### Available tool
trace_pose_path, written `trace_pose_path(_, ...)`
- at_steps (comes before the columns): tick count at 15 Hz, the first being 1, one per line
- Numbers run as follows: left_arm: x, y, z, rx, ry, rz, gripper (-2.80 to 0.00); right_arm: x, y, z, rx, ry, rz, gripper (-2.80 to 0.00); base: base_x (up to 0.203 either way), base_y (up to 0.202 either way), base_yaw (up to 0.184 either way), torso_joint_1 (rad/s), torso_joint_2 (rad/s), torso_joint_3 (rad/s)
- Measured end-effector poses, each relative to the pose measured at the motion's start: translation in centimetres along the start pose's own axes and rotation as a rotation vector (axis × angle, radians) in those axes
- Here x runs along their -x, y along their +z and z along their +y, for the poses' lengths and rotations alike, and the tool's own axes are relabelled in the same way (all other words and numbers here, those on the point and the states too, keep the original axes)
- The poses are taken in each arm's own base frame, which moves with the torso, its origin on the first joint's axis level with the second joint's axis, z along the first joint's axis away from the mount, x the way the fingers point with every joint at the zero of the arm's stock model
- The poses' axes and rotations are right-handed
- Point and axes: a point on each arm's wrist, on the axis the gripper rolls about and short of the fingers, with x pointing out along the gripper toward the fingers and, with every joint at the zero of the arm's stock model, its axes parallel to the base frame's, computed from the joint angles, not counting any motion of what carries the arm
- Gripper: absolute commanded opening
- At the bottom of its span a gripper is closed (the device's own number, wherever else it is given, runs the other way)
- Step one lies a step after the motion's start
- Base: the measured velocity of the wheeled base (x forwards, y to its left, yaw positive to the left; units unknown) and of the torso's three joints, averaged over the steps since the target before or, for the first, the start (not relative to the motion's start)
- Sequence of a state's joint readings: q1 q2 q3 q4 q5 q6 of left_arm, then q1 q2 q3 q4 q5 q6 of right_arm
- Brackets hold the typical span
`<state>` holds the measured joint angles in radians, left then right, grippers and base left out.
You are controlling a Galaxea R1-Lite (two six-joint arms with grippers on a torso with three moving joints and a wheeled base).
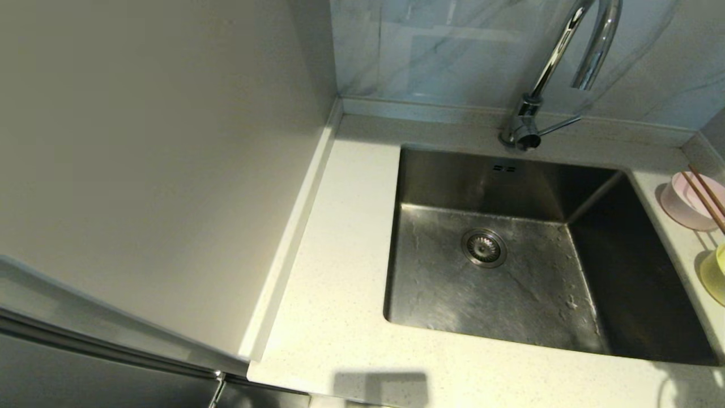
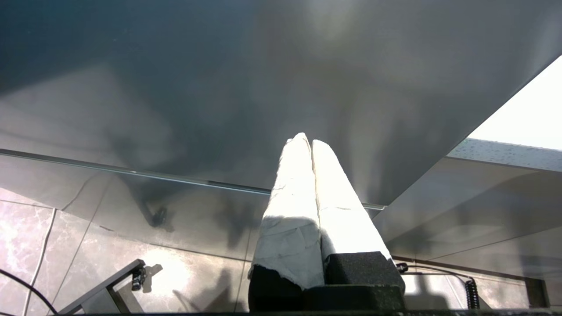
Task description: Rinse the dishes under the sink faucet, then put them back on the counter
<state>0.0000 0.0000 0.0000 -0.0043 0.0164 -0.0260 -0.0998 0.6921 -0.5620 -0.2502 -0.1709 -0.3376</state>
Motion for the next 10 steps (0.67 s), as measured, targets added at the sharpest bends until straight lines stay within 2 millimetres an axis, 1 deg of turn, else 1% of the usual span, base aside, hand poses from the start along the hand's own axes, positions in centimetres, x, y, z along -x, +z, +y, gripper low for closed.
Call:
trace_pose_path(2,0.0,0.0,0.0,0.0,0.0,0.0,-2.8,3.3,-1.9,0.1,0.008,-0.044,-0.142,-2.8,0.0,0.0,0.0,0.0,0.0,0.0)
trace_pose_path(4,0.0,0.0,0.0,0.0,0.0,0.0,-2.8,5.8,-4.6,0.4,-0.004,-0.092,-0.208,-2.8,0.0,0.0,0.0,0.0,0.0,0.0)
trace_pose_path(6,0.0,0.0,0.0,0.0,0.0,0.0,-2.8,7.7,-6.8,0.5,-0.068,-0.163,-0.196,-2.8,0.0,0.0,0.0,0.0,0.0,0.0)
trace_pose_path(7,0.0,0.0,0.0,0.0,0.0,0.0,-2.8,8.4,-8.0,0.6,-0.096,-0.169,-0.152,-2.8,0.0,0.0,0.0,0.0,0.0,0.0)
trace_pose_path(10,0.0,0.0,0.0,-0.001,0.0,0.0,-2.8,9.8,-11.0,1.3,-0.126,-0.087,-0.089,-2.8,0.0,0.0,0.0,0.0,0.0,0.0)
